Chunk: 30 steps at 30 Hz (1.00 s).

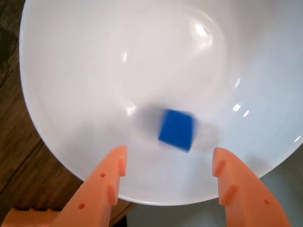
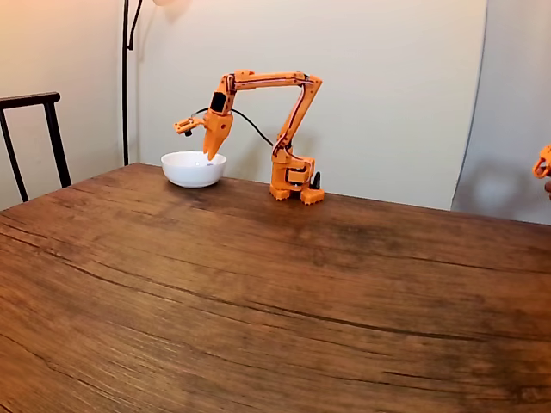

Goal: Grasp the cube and drop it in the bowl

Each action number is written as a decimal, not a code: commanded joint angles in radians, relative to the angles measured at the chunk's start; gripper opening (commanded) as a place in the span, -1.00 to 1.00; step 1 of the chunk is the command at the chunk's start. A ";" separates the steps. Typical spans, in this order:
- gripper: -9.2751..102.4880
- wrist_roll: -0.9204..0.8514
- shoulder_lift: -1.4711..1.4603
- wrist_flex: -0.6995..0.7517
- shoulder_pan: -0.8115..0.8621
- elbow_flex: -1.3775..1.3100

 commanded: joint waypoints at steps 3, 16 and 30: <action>-0.39 0.006 0.018 0.092 -0.020 -0.114; -0.39 -0.009 0.097 0.374 -0.210 -0.383; -0.72 -0.028 0.560 0.581 -0.330 -0.241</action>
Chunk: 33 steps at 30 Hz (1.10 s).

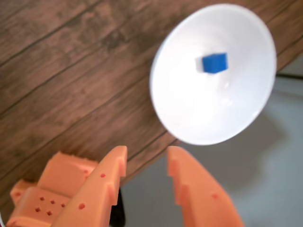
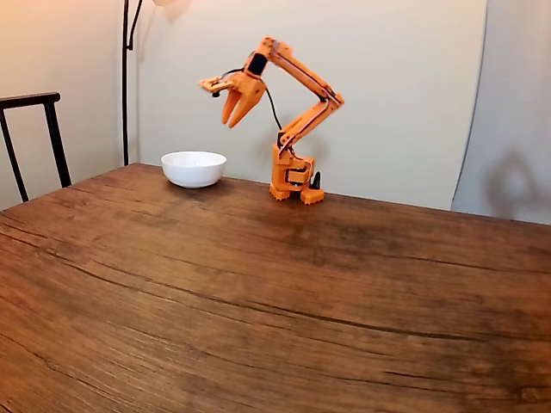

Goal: Grasp the cube and drop it in the bowl

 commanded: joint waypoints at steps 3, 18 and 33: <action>-0.75 -0.067 0.169 0.061 -0.071 0.031; -0.85 -0.301 0.620 0.064 -0.546 0.233; -0.85 -0.397 0.799 -0.064 -1.055 0.410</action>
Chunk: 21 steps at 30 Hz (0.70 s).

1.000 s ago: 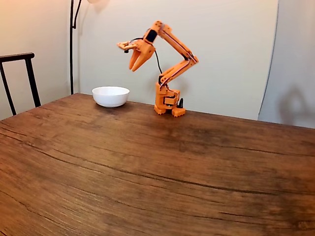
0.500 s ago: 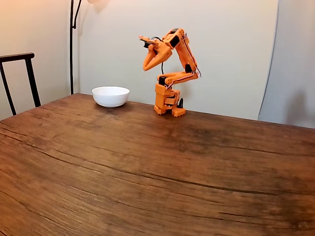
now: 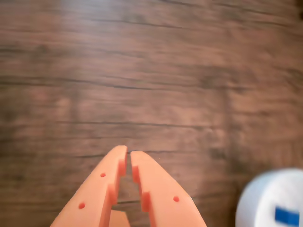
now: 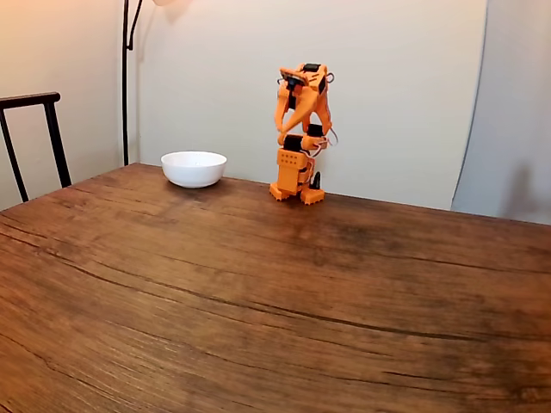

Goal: Grasp the cube and drop it in the bowl

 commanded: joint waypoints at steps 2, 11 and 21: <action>-0.85 -0.018 0.002 -0.104 -0.075 0.069; -0.85 -0.018 0.002 -0.348 -0.095 0.301; -0.85 -0.018 0.003 -0.535 -0.160 0.548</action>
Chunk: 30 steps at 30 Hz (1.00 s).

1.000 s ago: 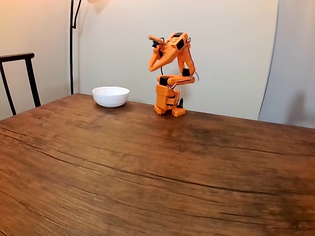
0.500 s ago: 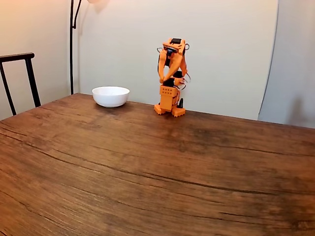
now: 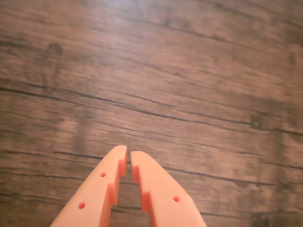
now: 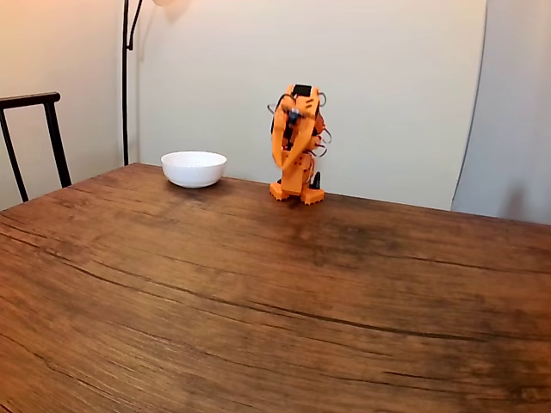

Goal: Grasp the cube and drop it in the bowl

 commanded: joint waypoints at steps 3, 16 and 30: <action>-0.85 -0.003 0.009 -0.106 -0.040 0.101; -0.85 -0.003 0.005 -0.190 -0.043 0.307; -0.85 -0.003 0.006 0.144 -0.043 0.307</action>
